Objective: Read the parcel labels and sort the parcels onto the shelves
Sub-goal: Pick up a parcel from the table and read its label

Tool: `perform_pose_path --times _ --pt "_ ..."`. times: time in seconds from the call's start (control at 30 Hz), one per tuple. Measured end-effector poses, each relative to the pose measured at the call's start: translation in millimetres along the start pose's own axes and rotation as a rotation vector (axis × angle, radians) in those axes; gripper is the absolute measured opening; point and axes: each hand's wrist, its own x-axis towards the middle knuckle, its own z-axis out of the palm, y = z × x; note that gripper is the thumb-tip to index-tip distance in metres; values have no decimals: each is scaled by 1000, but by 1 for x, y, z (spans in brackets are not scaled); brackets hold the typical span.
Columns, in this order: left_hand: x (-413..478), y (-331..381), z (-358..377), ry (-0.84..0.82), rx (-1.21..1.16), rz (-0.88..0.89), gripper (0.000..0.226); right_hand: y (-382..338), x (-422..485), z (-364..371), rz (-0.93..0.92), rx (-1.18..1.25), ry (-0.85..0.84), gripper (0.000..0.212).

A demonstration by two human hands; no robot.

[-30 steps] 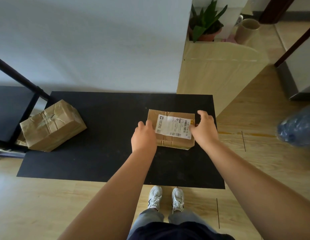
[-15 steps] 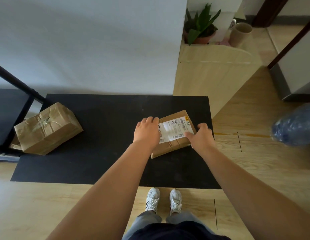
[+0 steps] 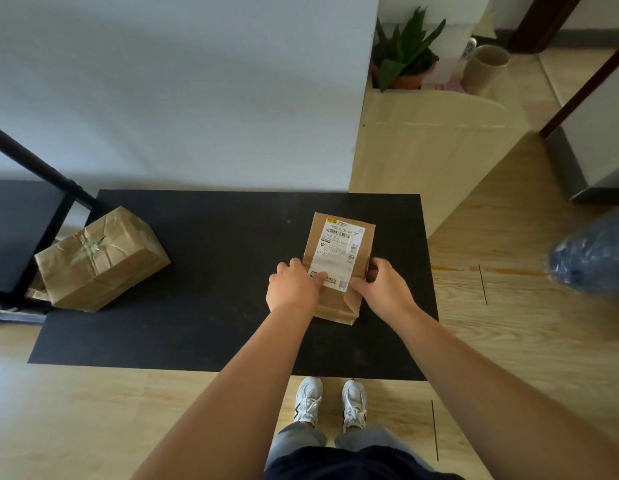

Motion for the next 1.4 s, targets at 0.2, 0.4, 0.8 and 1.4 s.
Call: perform_pose_path --times 0.2,0.4,0.8,1.4 --pt "-1 -7 13 -85 -214 -17 53 13 -5 -1 -2 -8 -46 53" --pt "-2 -13 12 -143 -433 -86 62 20 -3 -4 58 86 -131 60" --pt "-33 -19 2 -160 -885 -115 39 9 -23 -26 27 264 -99 52" --pt "-83 -6 -95 -20 -1087 171 45 -41 -90 -81 -247 623 -113 46"
